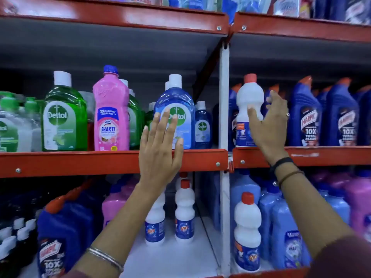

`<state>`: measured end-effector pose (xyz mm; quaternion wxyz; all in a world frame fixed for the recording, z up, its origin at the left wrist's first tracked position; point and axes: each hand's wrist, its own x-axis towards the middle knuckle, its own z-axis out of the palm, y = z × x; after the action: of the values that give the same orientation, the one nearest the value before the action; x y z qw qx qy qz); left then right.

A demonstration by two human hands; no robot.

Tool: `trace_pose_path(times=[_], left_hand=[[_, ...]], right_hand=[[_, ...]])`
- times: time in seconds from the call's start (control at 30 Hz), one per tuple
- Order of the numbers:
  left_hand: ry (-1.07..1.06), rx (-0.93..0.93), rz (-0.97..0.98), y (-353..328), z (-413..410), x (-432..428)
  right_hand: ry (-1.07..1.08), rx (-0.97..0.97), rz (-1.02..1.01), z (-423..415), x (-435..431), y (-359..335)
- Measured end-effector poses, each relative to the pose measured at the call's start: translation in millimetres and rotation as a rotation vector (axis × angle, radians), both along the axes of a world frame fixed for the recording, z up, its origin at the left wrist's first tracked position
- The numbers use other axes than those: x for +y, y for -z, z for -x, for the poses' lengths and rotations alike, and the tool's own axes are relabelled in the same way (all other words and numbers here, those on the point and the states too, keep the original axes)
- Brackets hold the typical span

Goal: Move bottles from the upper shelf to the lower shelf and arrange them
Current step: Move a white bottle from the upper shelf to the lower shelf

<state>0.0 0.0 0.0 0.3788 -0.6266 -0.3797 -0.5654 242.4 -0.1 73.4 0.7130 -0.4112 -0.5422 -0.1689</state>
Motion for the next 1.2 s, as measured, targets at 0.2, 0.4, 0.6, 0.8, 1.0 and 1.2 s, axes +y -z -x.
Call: trace_pose_path(times=[0.2,0.4,0.6,0.8,1.0,1.2], left_hand=[[-0.231,0.040,0.010,5.0,1.4,15.9],[-0.263,0.039,-0.001,4.9,1.8,19.2],[-0.277,0.060,-0.005,5.3,3.2,17.9],[-0.249,0.107,0.011,6.7,7.3,17.3],[-0.213,0.107,0.011,6.4,8.6,14.1],[-0.234,0.152,0.026,7.2,18.4,9.7]], right_hand=[[-0.056,-0.007,0.294,-6.2,21.0,-14.8],[-0.032,0.082,0.252,-6.0,18.6,-15.1],[-0.088,0.262,-0.010,-3.3,-9.3,-6.7],[-0.241,0.326,-0.138,-1.3,-57.6,-9.1],[-0.540,0.342,0.007,9.0,-84.6,24.8],[-0.617,0.318,0.165,43.5,-86.0,91.3]])
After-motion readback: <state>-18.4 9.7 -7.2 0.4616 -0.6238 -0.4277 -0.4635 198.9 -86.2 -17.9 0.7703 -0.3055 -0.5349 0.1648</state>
